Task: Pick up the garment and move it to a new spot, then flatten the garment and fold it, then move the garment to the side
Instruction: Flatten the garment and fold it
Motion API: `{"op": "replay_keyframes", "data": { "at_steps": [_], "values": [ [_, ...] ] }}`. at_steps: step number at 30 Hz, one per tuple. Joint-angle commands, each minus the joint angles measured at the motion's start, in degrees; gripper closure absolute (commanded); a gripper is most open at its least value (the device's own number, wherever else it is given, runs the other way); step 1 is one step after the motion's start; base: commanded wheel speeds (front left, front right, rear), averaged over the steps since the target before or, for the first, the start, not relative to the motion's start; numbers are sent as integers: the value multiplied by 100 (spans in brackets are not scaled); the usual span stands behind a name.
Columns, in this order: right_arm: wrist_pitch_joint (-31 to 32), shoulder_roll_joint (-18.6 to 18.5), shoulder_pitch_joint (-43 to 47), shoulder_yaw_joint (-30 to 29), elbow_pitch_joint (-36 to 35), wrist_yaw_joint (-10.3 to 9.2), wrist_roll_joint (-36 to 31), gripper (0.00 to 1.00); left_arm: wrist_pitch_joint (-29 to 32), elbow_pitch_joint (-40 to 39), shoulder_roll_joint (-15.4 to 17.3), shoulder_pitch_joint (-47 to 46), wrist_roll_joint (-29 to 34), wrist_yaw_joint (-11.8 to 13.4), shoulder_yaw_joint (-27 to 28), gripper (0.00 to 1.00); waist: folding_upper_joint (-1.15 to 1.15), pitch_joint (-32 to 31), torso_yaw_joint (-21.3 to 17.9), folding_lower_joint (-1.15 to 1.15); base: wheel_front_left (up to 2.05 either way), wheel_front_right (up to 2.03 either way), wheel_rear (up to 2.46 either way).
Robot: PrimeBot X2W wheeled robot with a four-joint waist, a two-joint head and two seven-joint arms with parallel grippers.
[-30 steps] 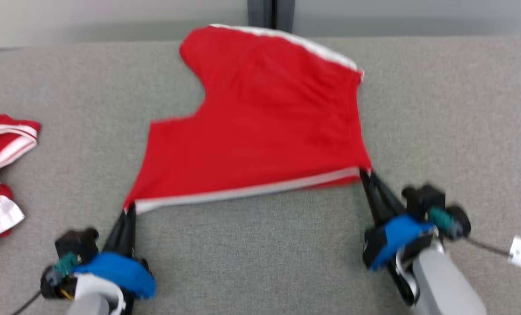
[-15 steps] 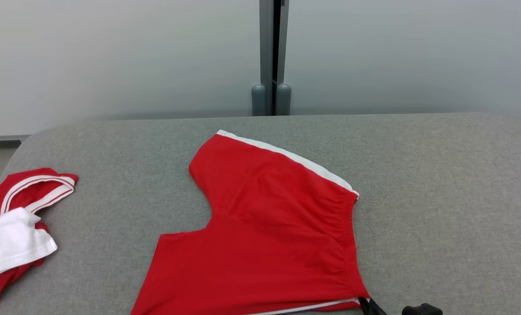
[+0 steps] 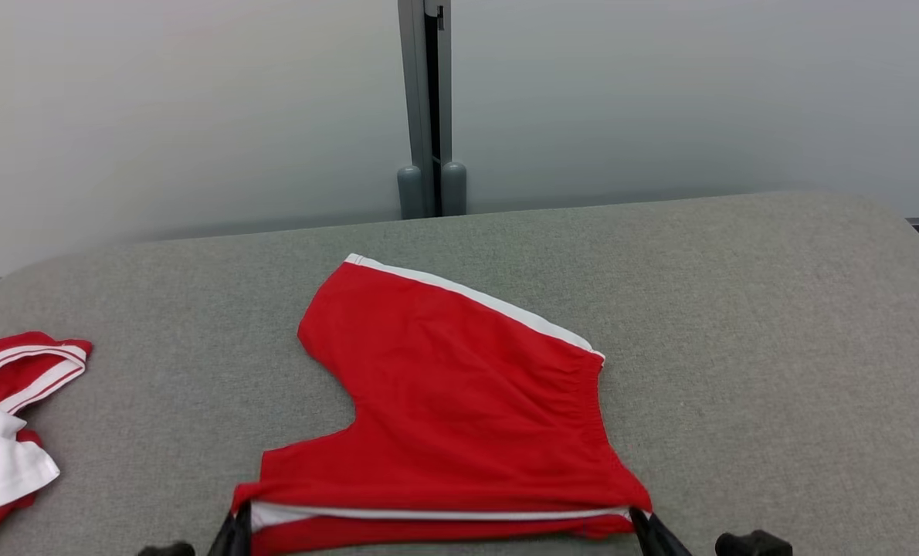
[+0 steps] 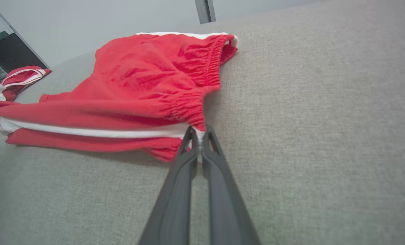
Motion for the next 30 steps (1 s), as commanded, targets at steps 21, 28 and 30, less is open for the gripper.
{"op": "replay_keyframes", "data": {
  "at_steps": [21, 28, 30],
  "values": [
    [-30, -51, -2138, 389, -577, -7, 1327, 100, -17, 45, 2141, -3648, -608, 19, -1779, 100, 0, 1852, -334, 0, 0, 0, 0],
    [-29, -42, -2608, 408, -741, -6, 1635, 100, -17, 166, 2519, -4465, -1045, 18, -2499, 100, 0, 2346, -487, 0, 0, 0, 0],
    [-29, -43, -2744, 478, -762, -6, 1688, 100, -17, 165, 2672, -4680, -1224, 18, -2816, 100, 0, 2480, -559, 0, 0, 0, 0]
  ]
}}
